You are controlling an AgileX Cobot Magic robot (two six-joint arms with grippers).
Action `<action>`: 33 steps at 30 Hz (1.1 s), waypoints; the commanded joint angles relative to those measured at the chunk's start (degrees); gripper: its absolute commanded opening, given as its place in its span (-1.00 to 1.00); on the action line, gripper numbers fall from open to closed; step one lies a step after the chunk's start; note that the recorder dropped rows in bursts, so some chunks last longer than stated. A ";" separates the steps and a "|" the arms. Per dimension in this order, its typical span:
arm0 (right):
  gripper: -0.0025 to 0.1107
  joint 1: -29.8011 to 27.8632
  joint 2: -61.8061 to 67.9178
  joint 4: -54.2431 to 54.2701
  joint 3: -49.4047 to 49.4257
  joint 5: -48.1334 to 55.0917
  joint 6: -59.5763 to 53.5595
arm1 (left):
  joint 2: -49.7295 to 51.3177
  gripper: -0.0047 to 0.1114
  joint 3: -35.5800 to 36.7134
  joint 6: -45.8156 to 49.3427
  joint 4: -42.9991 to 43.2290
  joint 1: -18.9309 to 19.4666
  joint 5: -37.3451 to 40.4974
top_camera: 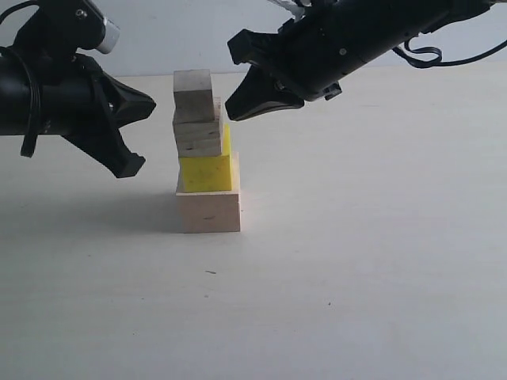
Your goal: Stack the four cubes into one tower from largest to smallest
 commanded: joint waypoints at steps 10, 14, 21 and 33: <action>-0.96 0.13 -0.02 3.40 0.15 -0.24 -5.62 | -0.59 -0.92 0.06 -0.19 -0.77 0.15 -0.42; -0.96 0.13 -0.02 3.40 0.15 -0.24 -6.21 | -0.59 -0.92 0.06 -0.19 -0.77 0.15 -0.42; -0.96 0.13 -0.02 3.89 0.20 -0.24 -6.58 | -0.59 -0.92 0.06 -0.19 -0.77 0.15 -0.42; -0.96 1.47 -0.02 3.87 0.20 -1.03 -6.93 | -0.59 -0.92 0.06 -0.19 -0.77 0.15 -0.42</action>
